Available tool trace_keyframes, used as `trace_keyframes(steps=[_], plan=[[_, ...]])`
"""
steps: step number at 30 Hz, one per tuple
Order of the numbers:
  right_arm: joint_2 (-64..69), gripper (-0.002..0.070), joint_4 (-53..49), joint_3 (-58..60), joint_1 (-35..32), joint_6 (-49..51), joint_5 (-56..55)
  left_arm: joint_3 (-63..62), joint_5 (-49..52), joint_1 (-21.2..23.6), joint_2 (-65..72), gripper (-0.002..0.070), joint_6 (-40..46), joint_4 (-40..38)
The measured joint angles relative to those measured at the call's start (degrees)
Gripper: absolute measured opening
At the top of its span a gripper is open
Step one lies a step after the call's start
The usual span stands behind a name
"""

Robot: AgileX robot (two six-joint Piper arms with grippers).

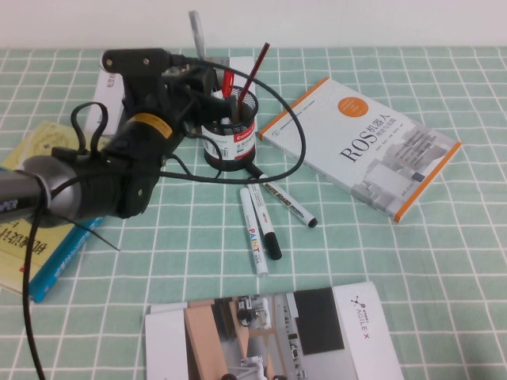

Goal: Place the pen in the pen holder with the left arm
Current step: Place the pen onto the pen holder

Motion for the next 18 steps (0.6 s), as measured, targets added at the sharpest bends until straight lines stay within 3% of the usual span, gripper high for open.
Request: trace_keyframes(steps=[5,18], plan=[[0.0,-0.0020,0.0,0.0,0.0,0.0,0.0,-0.1,-4.3,0.0,-0.4,0.0046,-0.2,0.0],[0.0,-0.0020,0.0,0.0,0.0,0.0,0.0,-0.1,-4.1,0.0,3.3,0.0046,-0.2,0.0]])
